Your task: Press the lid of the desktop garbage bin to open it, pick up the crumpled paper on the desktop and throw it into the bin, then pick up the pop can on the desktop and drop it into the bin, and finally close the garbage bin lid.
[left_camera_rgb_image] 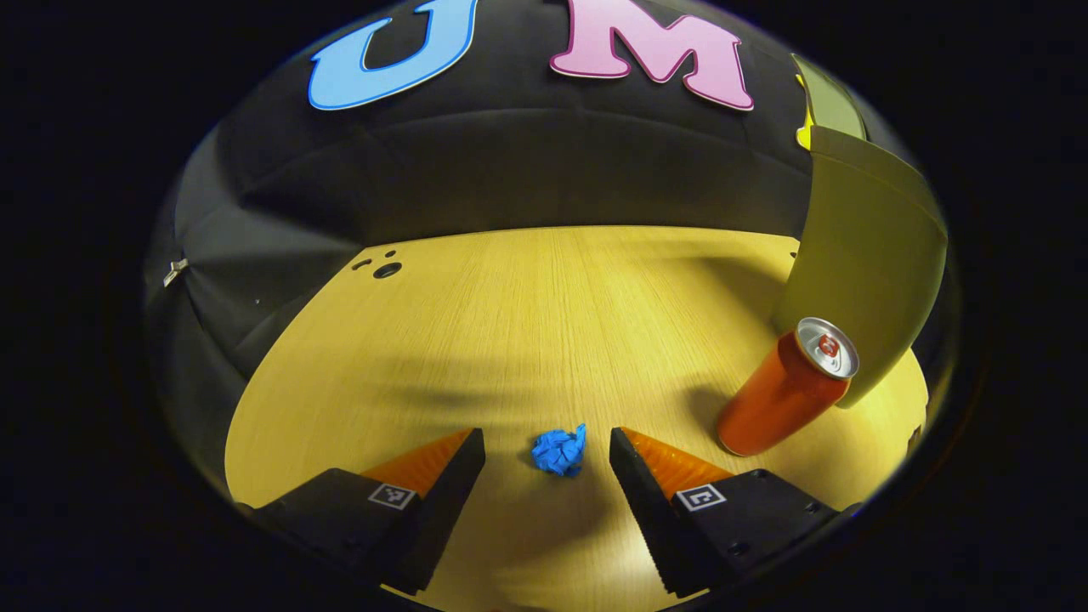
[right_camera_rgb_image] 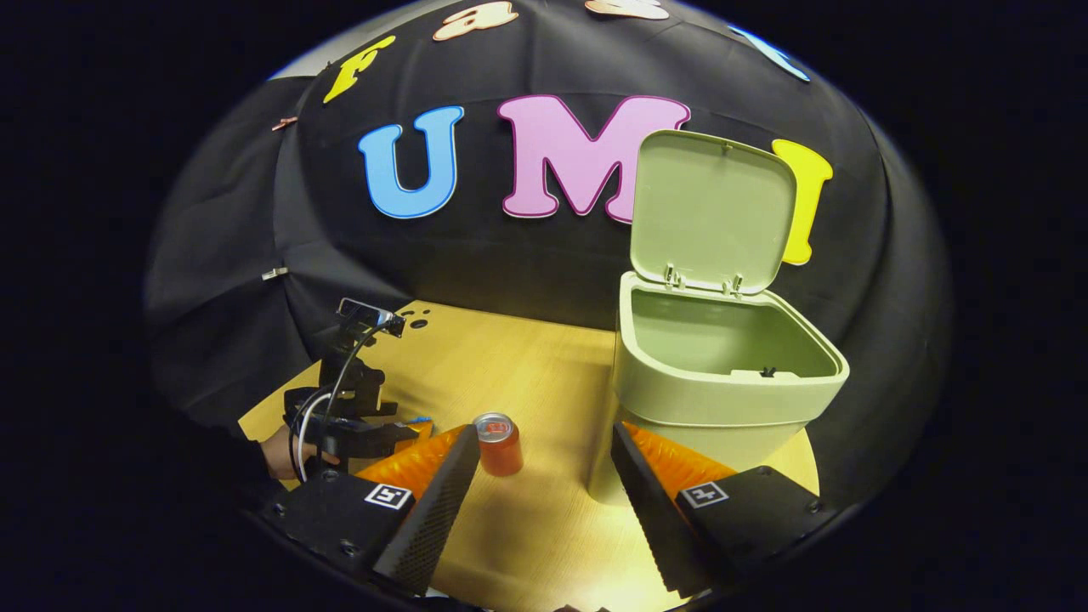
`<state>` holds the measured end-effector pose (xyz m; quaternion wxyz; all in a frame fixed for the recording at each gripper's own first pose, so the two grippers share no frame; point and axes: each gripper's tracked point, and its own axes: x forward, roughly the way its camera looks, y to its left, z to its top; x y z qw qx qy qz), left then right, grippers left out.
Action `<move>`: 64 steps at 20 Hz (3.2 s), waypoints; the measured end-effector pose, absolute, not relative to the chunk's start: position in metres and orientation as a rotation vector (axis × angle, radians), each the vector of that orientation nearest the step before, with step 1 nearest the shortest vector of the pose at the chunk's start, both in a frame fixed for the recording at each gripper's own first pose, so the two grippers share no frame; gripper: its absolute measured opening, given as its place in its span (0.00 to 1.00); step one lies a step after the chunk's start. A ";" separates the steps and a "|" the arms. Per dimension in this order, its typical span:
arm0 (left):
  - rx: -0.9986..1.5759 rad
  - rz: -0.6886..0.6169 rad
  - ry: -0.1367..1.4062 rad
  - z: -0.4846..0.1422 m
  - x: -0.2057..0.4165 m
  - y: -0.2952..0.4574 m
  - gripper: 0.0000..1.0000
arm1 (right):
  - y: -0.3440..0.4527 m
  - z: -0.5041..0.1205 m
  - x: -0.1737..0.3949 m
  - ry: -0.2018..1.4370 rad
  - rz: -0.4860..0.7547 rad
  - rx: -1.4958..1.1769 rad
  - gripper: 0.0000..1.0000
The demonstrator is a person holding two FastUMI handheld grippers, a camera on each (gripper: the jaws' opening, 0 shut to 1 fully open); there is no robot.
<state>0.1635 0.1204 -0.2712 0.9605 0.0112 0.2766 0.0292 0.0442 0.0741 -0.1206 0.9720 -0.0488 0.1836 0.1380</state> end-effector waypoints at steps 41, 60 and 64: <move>-0.035 0.051 0.317 -0.087 0.138 0.095 0.36 | 0.017 -0.110 0.043 0.324 0.186 -0.060 0.98; 0.029 -0.526 0.097 0.051 0.161 -0.169 0.36 | -0.034 -0.129 0.026 0.327 0.115 -0.019 0.98; 0.040 -0.607 0.119 0.044 0.165 -0.203 0.36 | -0.041 -0.133 0.025 0.338 0.102 0.003 0.98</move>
